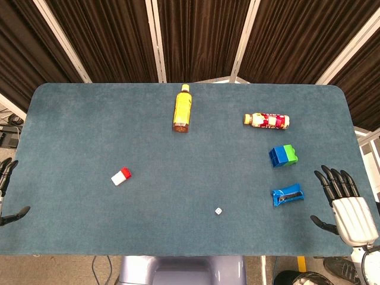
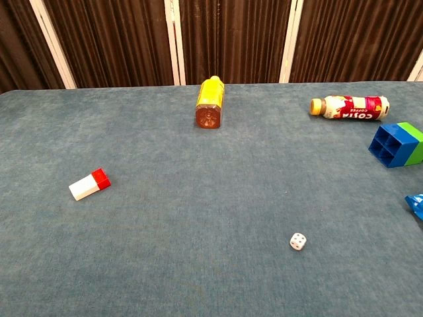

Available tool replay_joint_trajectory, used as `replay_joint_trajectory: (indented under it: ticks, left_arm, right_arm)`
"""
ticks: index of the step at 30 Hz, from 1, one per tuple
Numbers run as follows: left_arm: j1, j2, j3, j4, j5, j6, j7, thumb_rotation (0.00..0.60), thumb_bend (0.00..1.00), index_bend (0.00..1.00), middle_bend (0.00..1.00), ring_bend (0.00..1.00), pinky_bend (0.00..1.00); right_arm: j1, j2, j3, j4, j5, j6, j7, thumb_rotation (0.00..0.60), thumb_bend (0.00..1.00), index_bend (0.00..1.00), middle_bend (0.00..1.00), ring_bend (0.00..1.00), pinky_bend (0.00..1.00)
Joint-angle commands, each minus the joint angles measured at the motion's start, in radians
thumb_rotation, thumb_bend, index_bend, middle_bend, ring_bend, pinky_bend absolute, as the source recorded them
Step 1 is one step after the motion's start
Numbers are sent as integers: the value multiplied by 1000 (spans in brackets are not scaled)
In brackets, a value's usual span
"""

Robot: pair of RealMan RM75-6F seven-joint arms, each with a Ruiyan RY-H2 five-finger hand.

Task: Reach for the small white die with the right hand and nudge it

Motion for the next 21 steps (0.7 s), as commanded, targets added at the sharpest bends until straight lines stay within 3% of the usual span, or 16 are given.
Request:
replay_joint_trajectory:
  ticks: [1, 7, 9, 10, 11, 12, 13, 15, 18, 21]
  left_arm:
    - [2, 0, -1, -1, 1, 0, 0, 600, 0, 0, 0, 0, 0]
    - [0, -3, -2, 5, -4, -13, 3, 600, 0, 0, 0, 0, 0]
    - [-4, -4, -6, 4, -5, -17, 7, 600, 0, 0, 0, 0, 0]
    - [-5, -5, -9, 3, -6, -17, 10, 600, 0, 0, 0, 0, 0]
    - [-7, -6, -11, 3, -8, -19, 13, 600, 0, 0, 0, 0, 0]
    - [-9, -8, -12, 2, -10, -22, 16, 600, 0, 0, 0, 0, 0]
    - [-11, -9, -13, 2, -15, -29, 20, 600, 0, 0, 0, 0, 0]
    - [-17, -12, -17, 3, -27, -40, 28, 600, 0, 0, 0, 0, 0]
    - [-28, -19, -24, 6, -56, -67, 43, 600, 0, 0, 0, 0, 0]
    - [-37, -25, -29, 6, -81, -88, 58, 600, 0, 0, 0, 0, 0]
  right_arm:
    - [0, 1, -2, -1, 1, -6, 5, 600, 0, 0, 0, 0, 0]
    - [18, -9, -9, -1, 0, -46, 2, 600, 0, 0, 6, 0, 0]
    - [29, -17, -16, 3, -1, -76, -8, 600, 15, 0, 108, 17, 1]
    - [35, -21, -18, 4, 1, -93, -19, 600, 72, 0, 226, 92, 58]
    - [44, -26, -20, 7, 3, -113, -33, 600, 167, 0, 356, 214, 195]
    - [58, -35, -23, 15, -1, -139, -54, 600, 250, 0, 429, 315, 320]
    - [72, -46, -23, 27, -9, -159, -75, 600, 366, 0, 514, 448, 529]
    - [103, -69, -31, 54, -38, -207, -111, 600, 526, 0, 605, 582, 768]
    - [170, -108, -60, 92, -108, -312, -127, 600, 676, 0, 671, 667, 919]
    - [229, -122, -83, 107, -167, -395, -133, 600, 717, 0, 676, 682, 953]
